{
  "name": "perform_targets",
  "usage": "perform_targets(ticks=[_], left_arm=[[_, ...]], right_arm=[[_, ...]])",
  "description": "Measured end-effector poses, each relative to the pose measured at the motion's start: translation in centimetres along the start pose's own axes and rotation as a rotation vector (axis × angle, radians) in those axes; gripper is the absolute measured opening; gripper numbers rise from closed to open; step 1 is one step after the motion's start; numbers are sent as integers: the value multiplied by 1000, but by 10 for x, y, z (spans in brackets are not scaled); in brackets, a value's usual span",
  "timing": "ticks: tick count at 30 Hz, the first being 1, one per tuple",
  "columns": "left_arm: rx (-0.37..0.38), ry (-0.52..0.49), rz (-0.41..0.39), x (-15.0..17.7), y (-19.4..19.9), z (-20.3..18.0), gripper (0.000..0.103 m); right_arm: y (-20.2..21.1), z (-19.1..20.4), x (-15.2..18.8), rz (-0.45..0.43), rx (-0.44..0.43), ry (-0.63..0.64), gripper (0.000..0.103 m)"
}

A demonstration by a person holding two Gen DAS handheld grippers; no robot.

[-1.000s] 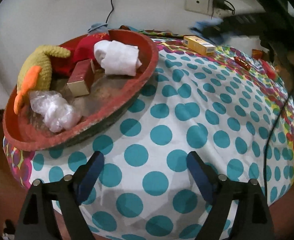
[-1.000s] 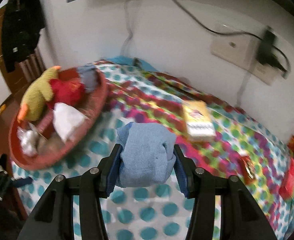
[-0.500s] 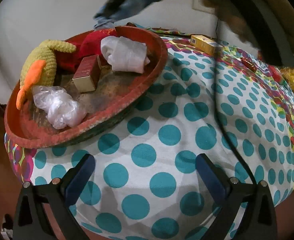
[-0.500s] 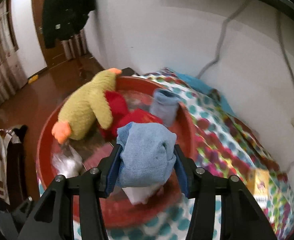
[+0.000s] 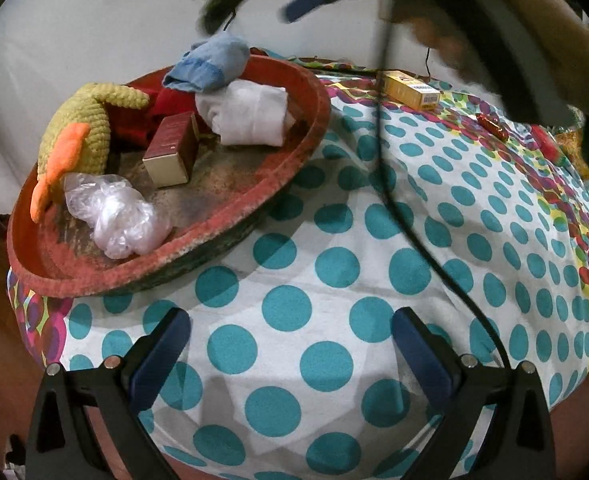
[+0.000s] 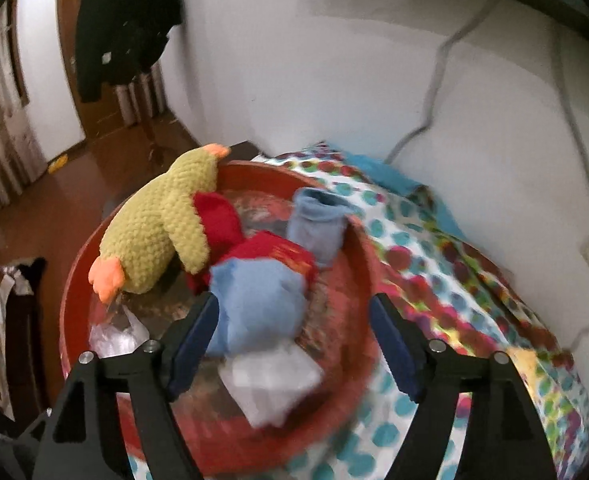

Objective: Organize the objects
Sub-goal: 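Carry the blue-grey sock onto the red tray and open the right gripper, then move the right gripper to the red candy bar and grasp it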

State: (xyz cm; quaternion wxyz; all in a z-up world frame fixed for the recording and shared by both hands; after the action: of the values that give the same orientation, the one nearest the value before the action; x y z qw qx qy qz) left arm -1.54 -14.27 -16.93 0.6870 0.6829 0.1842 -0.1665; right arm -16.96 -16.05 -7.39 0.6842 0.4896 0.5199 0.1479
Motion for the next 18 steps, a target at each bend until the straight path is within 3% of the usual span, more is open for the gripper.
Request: perform_targets(ticks=[6, 14, 18], left_arm=[[3, -5, 9, 0, 0, -1, 103], [-5, 14, 35, 1, 1, 0, 103], [-7, 17, 46, 2, 1, 1, 103]], right_arm=[[33, -71, 66, 15, 116, -156, 79], [69, -208, 185, 89, 337, -425, 79], [69, -258, 225, 121, 350, -506, 74]])
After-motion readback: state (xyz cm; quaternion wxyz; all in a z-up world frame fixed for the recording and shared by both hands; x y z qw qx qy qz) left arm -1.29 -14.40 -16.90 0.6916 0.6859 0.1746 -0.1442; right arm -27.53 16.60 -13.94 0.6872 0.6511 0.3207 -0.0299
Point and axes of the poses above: each gripper's, at about its wrist camera, not at the fingertips, and y roughly against the way its jaws point, z to its left, x to its underside, the point moved 4 cm from there along -y, roughly the way its jaws point, and after that the axes turned 7 degrees about z, right-handed, at the moved point
